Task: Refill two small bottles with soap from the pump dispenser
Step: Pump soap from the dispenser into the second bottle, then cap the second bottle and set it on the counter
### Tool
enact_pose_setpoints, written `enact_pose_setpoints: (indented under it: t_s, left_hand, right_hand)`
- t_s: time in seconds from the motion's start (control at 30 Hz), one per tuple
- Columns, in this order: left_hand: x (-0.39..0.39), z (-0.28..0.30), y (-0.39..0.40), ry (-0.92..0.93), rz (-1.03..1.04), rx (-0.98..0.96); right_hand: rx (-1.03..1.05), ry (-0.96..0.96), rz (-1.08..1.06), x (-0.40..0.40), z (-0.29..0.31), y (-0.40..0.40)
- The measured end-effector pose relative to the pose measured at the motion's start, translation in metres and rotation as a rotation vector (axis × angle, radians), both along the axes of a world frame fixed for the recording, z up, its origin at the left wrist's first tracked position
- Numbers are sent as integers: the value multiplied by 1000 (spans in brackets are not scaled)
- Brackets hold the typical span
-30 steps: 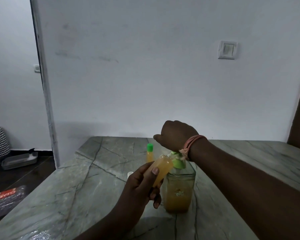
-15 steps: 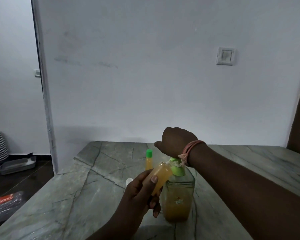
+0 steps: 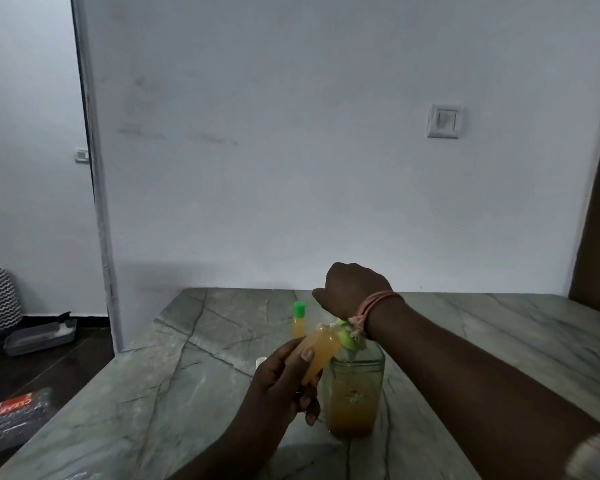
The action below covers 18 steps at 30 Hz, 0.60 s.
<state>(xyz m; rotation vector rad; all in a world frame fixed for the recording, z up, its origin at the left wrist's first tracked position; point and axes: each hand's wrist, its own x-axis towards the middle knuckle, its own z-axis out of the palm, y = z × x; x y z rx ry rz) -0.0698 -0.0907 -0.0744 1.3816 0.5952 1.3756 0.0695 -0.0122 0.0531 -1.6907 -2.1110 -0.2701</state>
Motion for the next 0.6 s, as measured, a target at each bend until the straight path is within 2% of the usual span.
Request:
enact_pose_setpoints:
  t_s: [0.07, 0.17, 0.23, 0.4, 0.6]
  left_hand:
    - [-1, 0, 0, -49, -6, -76]
    - [-5, -1, 1, -114, -62, -165]
    - [-8, -1, 1, -165, -122, -181]
    - [-14, 0, 7, -290, -153, -147]
    - [-39, 3, 26, -308, 205, -52]
  right_hand:
    - [-23, 113, 3, 0, 3, 0]
    - [-14, 475, 11, 2, 13, -1]
    - [30, 616, -1, 2, 23, -5]
    - [131, 631, 119, -15, 37, -23]
    - [207, 604, 252, -70, 11, -50]
